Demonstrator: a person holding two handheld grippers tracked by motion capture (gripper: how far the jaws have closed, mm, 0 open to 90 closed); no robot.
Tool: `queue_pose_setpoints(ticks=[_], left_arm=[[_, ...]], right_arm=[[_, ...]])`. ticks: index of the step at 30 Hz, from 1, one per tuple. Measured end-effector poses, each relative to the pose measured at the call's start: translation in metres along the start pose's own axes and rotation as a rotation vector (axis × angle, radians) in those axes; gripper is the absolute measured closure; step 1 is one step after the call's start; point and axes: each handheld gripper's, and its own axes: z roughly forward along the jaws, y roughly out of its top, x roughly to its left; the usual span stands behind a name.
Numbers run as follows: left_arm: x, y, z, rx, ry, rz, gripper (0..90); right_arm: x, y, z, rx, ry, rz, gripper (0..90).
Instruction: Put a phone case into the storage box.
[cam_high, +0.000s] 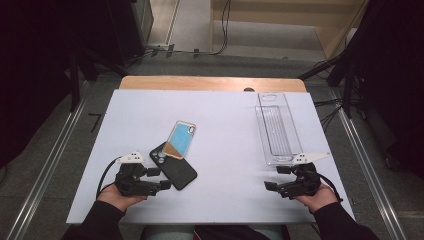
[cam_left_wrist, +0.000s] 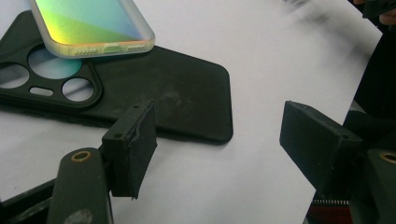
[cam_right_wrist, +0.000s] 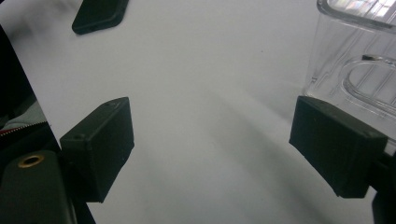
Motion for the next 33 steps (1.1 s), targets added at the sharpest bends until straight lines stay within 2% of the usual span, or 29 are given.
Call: queue_pose_setpoints(ticks=[5,10,18,25,28,33], left_arm=[[0.0002,0.0004,-0.0011,0.008,-0.010,-0.017,27.8],[-0.0002,0.0010,-0.0014,0.010,-0.001,-0.030,27.8],[0.0003,0.0006,-0.0021,0.017,0.011,0.000,27.7],[0.0007,0.0006,-0.0021,0.011,0.010,0.006,27.7],[0.0009,0.0005,-0.0024,0.013,0.013,0.006,27.7],[0.0015,0.0004,-0.0026,0.014,0.016,0.005,27.7]], right_arm=[[0.0019,0.0008,0.0013,0.002,-0.011,-0.011,12.0],[0.0026,0.0014,0.0015,-0.011,-0.002,-0.008,12.0],[0.0024,0.0030,0.0063,-0.013,0.001,-0.005,12.0],[0.0033,0.0041,0.0080,-0.004,-0.008,-0.020,12.0],[0.0037,0.0056,0.0081,-0.015,-0.003,-0.029,12.0],[0.0049,0.0066,0.0099,-0.004,0.009,-0.037,12.0]])
